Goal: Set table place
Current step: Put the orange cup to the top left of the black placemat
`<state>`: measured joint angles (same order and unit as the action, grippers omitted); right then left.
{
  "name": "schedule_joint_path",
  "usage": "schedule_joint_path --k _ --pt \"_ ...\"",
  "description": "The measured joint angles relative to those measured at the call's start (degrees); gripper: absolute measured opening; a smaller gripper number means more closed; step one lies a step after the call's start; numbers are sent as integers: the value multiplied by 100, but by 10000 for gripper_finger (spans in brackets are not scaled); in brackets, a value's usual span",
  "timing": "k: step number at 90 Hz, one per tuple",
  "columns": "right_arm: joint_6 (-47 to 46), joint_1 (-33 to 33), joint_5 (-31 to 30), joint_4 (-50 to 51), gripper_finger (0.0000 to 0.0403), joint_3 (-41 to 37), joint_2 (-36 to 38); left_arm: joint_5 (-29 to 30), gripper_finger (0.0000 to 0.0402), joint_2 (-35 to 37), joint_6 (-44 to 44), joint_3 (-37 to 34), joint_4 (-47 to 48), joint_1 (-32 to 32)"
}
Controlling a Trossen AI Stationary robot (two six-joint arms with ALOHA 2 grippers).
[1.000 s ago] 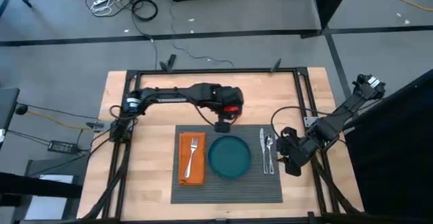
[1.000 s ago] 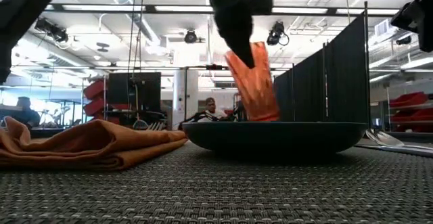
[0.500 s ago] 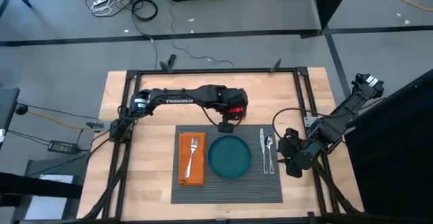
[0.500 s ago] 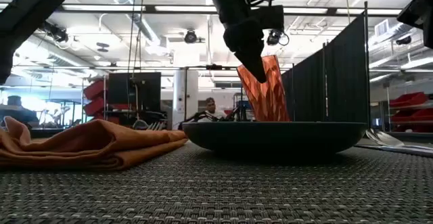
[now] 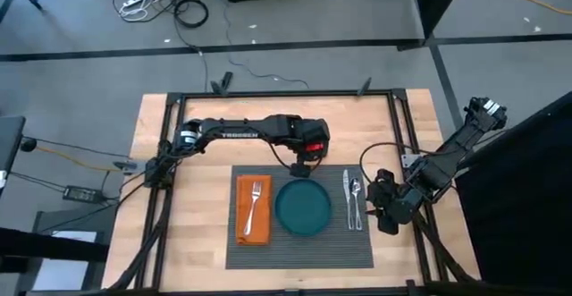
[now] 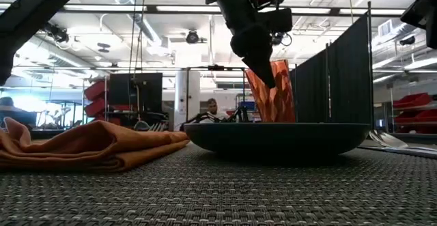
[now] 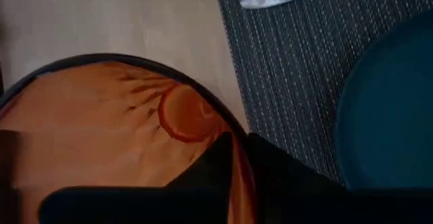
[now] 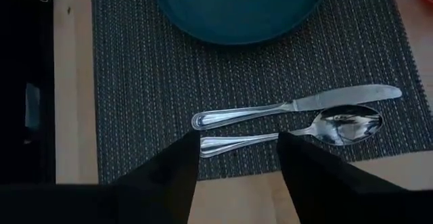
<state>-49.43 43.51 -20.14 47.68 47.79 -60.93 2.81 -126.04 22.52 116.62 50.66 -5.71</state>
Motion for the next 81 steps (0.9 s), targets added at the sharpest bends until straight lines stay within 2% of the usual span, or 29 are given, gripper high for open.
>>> schedule_joint_path --k 18,30,64,81 --pt "5 0 1 4 176 0 2 8 113 -1 81 8 -30 -22" --pt "19 0 -4 4 176 -2 2 26 139 -1 111 21 -180 -22" --pt "43 0 -20 4 176 -4 2 172 148 7 147 284 -297 -20" --pt "104 0 -20 4 176 -4 2 381 148 0 137 712 -172 -14"
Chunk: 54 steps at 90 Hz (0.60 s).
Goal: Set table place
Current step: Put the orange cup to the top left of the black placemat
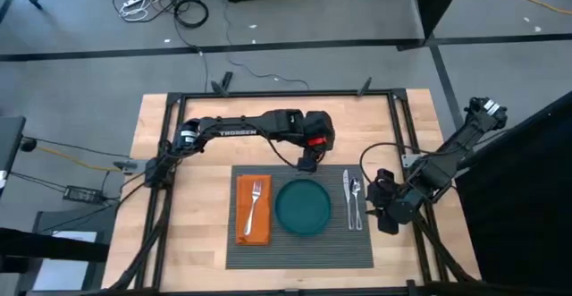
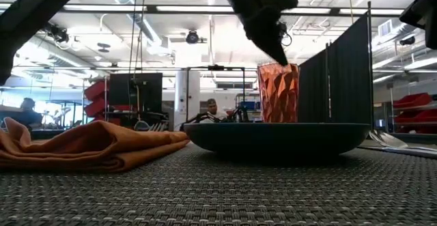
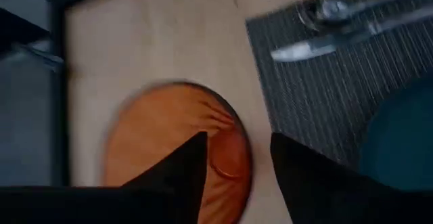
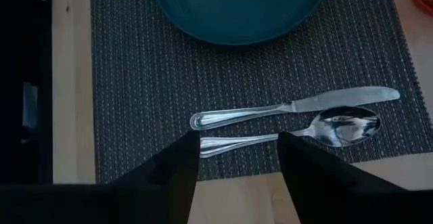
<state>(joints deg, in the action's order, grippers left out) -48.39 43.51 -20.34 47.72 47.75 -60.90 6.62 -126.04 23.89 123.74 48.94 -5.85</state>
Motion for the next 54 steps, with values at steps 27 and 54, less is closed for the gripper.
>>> schedule_joint_path --k 27,54 --pt "95 -2 -9 -2 176 0 0 512 148 19 -375 1139 1457 117" --pt "563 -58 -287 -171 176 -2 2 534 147 528 -1247 687 2598 153"
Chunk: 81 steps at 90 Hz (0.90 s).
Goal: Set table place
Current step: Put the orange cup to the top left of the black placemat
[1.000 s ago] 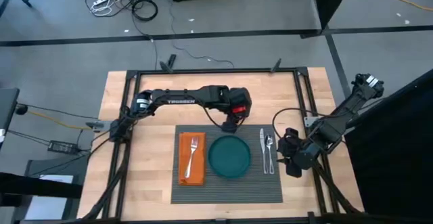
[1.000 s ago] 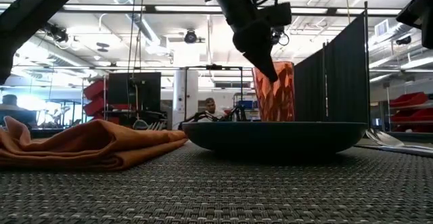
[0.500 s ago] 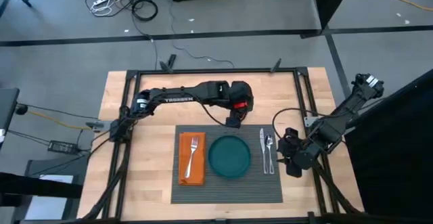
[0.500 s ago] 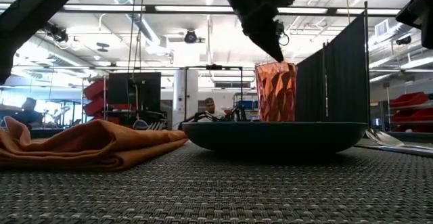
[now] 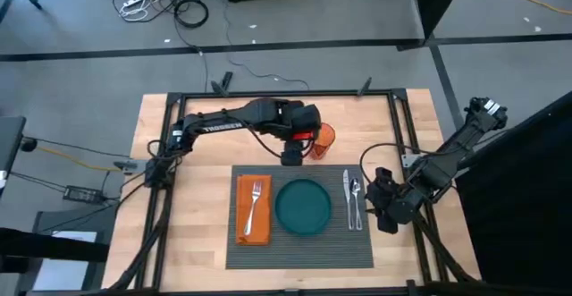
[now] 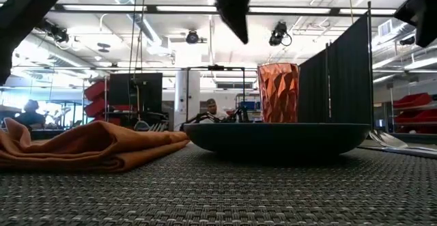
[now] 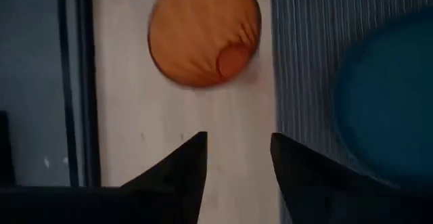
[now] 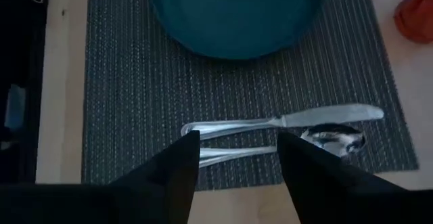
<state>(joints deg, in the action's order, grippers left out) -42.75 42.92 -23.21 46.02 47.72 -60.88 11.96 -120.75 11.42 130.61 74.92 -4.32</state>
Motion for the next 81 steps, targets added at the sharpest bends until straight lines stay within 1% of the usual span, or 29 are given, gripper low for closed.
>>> schedule_joint_path --k 11,20,29,38,50,62,70,81 --pt "405 -178 -221 -142 177 0 0 10 147 404 -236 -529 24 170" --pt "778 -388 -274 -233 184 0 0 114 147 904 -429 -1206 -197 296" --pt "1091 -609 -273 -350 204 0 0 245 147 1593 -684 -2160 -703 414" --pt "1531 -862 -259 -558 230 0 0 446 147 2412 -1008 -3304 -1297 566" --pt "2031 -1300 -58 -603 255 179 7 680 147 3527 -1490 -4842 -2109 746" --pt "2636 -1827 53 -507 261 490 12 731 147 4533 -1849 -6181 -2945 884" --pt "3047 -2299 279 -511 258 640 11 728 147 5025 -2057 -6834 -3282 903" --pt "3680 -3000 633 -459 249 750 11 753 147 5493 -2307 -7417 -3444 892"
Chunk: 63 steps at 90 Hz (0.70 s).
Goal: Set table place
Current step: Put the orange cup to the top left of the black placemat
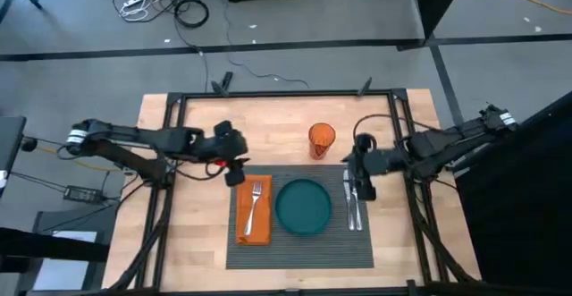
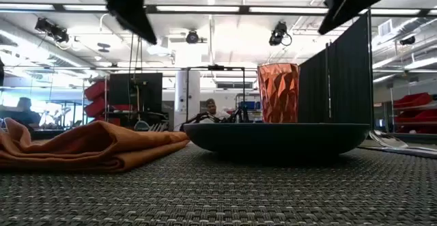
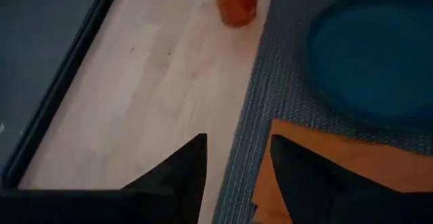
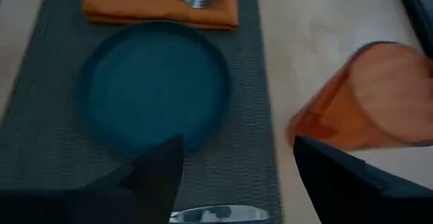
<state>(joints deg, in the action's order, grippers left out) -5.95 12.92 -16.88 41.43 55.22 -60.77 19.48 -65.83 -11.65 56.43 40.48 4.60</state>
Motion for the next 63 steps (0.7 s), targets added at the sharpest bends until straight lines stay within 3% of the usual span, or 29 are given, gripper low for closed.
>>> schedule_joint_path --k 17,34,43,63 --pt "1064 -1058 554 165 242 482 -78 -9 147 300 -217 -466 -71 5" --pt "1821 -1844 881 742 247 1076 -613 -12 147 289 -214 -621 -196 2" --pt "1956 -2085 1442 839 244 1230 -1079 -12 147 285 -208 -622 -274 2" --pt "2291 -2283 1503 1124 226 1696 -2165 -14 147 285 -138 -622 -302 2"
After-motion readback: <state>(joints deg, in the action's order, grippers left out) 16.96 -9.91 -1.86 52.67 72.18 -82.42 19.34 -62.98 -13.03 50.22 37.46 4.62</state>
